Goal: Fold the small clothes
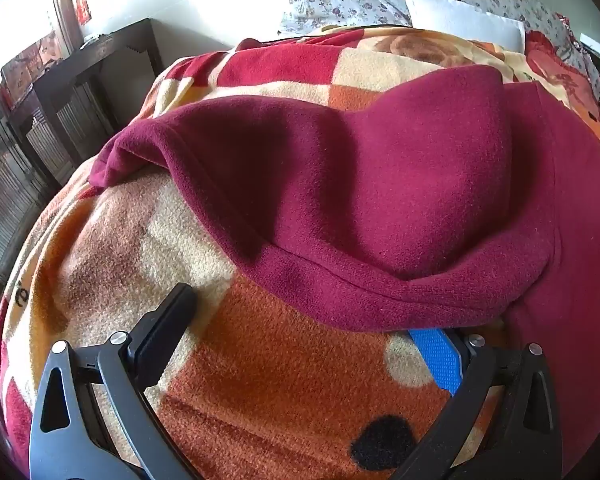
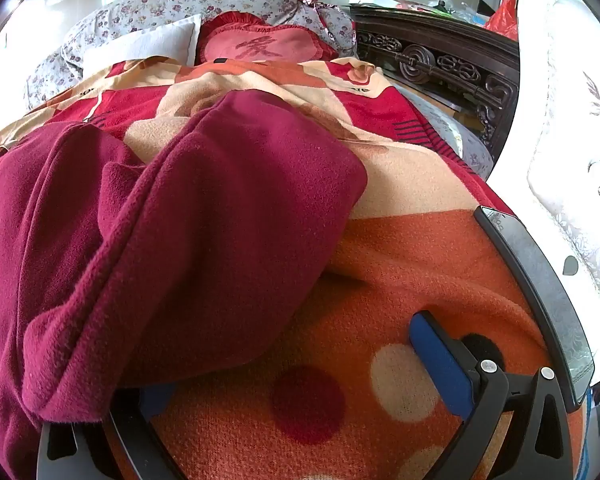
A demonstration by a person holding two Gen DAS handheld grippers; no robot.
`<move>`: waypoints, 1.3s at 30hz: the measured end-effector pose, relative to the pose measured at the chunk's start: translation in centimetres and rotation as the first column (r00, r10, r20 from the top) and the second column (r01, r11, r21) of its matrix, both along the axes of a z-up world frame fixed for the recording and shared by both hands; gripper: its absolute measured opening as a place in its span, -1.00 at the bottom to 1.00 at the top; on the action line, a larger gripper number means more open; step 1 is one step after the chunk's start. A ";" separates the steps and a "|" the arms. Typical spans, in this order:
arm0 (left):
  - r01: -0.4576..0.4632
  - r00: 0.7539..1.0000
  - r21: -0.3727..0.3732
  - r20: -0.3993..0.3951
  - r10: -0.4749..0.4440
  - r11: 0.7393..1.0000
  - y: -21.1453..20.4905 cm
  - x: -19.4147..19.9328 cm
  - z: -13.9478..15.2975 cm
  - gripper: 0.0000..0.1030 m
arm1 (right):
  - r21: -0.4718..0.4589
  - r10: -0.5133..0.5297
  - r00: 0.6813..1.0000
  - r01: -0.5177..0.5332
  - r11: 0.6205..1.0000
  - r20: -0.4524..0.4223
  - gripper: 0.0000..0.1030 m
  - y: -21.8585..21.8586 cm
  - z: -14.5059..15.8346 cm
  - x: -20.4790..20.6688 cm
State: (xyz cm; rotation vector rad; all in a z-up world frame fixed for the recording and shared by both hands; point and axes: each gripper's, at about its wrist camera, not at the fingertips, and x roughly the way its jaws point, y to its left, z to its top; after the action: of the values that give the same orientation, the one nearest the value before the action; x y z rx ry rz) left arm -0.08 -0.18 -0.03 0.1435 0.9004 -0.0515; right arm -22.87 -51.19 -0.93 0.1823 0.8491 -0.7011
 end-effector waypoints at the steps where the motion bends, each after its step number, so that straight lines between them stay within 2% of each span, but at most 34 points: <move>1: -0.001 1.000 0.000 -0.008 0.001 1.000 -0.1 0.1 0.1 0.99 | 0.000 0.000 1.000 0.000 1.000 0.000 1.00 0.0 0.0 0.0; 7: 0.044 0.997 -0.031 -0.063 -0.046 0.999 -0.1 -1.5 1.4 0.98 | 0.001 0.003 1.000 -0.003 1.000 -0.004 1.00 0.0 -0.1 0.0; 12: 0.095 0.995 -0.040 -0.015 -0.096 0.995 -0.9 -4.8 4.1 0.98 | 0.049 0.064 0.997 -0.062 0.997 -0.046 0.99 0.1 1.0 -0.8; 15: 0.130 0.991 -0.055 0.012 -0.130 0.990 -1.7 -6.4 5.9 0.98 | 0.124 0.048 0.999 -0.047 0.991 -0.007 0.99 -0.1 2.4 -3.9; 17: 0.150 0.989 -0.067 0.016 -0.149 0.986 -2.2 -7.1 6.8 0.98 | 0.152 0.049 0.999 -0.050 0.987 0.010 0.99 0.0 3.8 -5.8; 21: 0.204 0.978 -0.063 0.047 -0.201 0.977 -4.1 -9.1 8.7 0.98 | 0.089 0.067 0.997 -0.069 0.994 0.033 0.99 0.6 8.7 -10.0; 26: 0.261 0.965 -0.076 0.058 -0.257 0.962 -5.6 -10.8 10.2 0.98 | 0.014 0.160 0.985 -0.161 0.987 0.061 0.99 2.5 15.8 -13.6; 31: 0.308 0.951 -0.097 0.074 -0.302 0.947 -7.0 -12.9 11.6 0.98 | -0.036 0.259 0.959 -0.256 0.966 0.118 0.99 6.0 21.4 -14.9; 35: 0.327 0.944 -0.095 0.083 -0.320 0.940 -7.8 -14.0 12.2 0.98 | -0.020 0.320 0.933 -0.321 0.947 0.163 0.99 9.3 22.0 -13.2; 39: 0.324 0.945 -0.094 0.087 -0.316 0.941 -8.1 -14.1 12.5 0.98 | 0.070 0.363 0.914 -0.380 0.923 0.181 0.99 11.9 19.2 -9.3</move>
State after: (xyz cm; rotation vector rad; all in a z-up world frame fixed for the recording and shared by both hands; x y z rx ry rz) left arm -14.18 -8.30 12.45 0.1894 0.7943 -0.3957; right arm -32.20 -39.27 18.27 0.1628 0.7337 -0.2792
